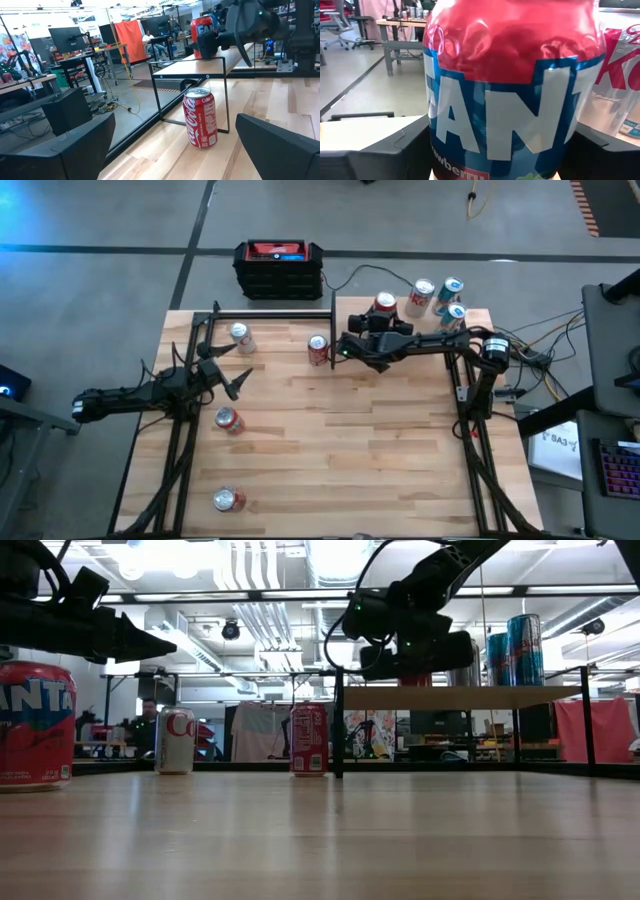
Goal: Place canned beverage on shelf
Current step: Put the bottom red soda can on the shelf
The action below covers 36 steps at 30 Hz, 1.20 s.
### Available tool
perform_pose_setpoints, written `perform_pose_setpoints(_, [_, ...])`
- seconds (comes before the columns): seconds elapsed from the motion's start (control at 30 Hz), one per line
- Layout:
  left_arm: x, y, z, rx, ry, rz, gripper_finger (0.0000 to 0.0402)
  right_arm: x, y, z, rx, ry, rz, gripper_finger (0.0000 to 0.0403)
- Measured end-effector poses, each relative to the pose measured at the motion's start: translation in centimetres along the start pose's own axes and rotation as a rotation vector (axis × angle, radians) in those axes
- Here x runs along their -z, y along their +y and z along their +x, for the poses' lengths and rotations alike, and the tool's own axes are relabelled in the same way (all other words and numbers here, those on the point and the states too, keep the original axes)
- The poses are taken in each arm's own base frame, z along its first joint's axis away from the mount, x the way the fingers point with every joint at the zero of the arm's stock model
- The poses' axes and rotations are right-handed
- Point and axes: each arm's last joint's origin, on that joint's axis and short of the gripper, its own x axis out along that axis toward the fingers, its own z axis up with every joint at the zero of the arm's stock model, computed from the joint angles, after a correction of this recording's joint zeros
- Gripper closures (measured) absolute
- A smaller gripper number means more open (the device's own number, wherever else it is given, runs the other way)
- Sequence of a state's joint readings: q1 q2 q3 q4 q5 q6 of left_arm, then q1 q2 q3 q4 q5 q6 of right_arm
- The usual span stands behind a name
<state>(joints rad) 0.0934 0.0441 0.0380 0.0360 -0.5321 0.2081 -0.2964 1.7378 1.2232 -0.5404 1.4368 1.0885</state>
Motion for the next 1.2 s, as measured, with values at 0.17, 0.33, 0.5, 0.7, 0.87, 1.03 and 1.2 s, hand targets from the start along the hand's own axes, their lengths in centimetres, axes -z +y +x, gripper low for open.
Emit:
perform_pose_setpoints(0.17, [0.0,0.0,0.0,-0.001,0.000,0.000,0.0003,-0.1,-0.2,1.1,0.032,0.000,0.004,0.0105])
perform_pose_setpoints(0.33, [0.0,0.0,0.0,0.000,0.000,0.000,0.0003,-0.3,-0.3,1.8,0.053,0.001,0.018,0.0105])
perform_pose_setpoints(0.5, [0.0,0.0,0.0,0.000,0.000,0.000,0.0003,-0.4,-0.5,2.5,0.073,0.002,0.021,0.0105])
perform_pose_setpoints(0.7, [0.0,0.0,0.0,0.000,0.000,0.000,0.0003,-0.4,-0.6,3.0,0.089,0.001,0.024,0.0104])
perform_pose_setpoints(0.87, [0.0,0.0,0.0,0.000,0.000,0.000,0.0003,-0.5,-0.7,3.3,0.097,0.000,0.027,0.0104])
perform_pose_setpoints(1.03, [0.0,0.0,0.0,0.000,0.000,0.000,0.0003,-0.5,-0.8,3.8,0.112,0.000,0.035,0.0104])
perform_pose_setpoints(1.2, [0.0,0.0,0.0,0.000,0.000,0.000,0.0003,-0.7,-0.7,4.2,0.120,-0.003,0.061,0.0103])
